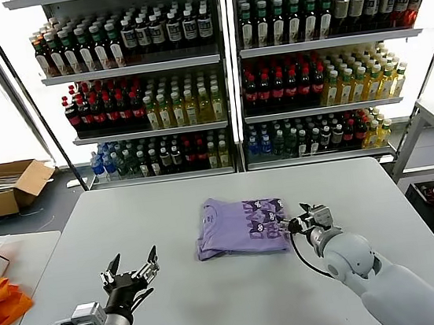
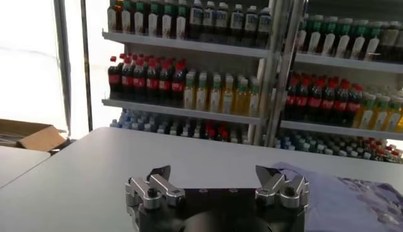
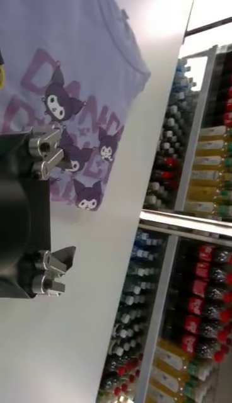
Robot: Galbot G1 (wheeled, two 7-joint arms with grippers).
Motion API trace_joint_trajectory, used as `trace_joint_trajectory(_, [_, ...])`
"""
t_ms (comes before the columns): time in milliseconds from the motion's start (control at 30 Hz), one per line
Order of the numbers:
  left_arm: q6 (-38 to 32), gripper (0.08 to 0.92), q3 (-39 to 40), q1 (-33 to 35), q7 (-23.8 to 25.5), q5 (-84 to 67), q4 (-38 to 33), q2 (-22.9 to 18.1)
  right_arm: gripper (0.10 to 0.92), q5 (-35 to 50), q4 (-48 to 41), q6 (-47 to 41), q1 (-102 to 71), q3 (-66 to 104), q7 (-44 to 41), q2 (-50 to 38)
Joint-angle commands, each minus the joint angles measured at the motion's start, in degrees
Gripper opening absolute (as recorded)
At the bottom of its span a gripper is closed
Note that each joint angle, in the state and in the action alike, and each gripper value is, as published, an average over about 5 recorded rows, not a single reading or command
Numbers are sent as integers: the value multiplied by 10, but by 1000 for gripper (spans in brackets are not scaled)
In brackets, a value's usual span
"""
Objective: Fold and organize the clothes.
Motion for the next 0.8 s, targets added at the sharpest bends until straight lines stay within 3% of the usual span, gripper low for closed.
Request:
trace_joint_trajectory(33, [1,823,1,4,1,3,-1,-7,807,-24,140,2,-39,18,-6,14])
trace_joint_trajectory(267, [-1,822,5,10,2,7,-4,-16,823,-25,98,12,-47,-46,22,103])
trace_joint_trajectory(533, [-3,823,-3,14,6,6,0,-18,823,35,36,1,-51,-68,90,173])
trace_joint_trajectory(800, [-3,823,2,11,8,6,5,-19,823,45,25,0,-69,-64,127,190])
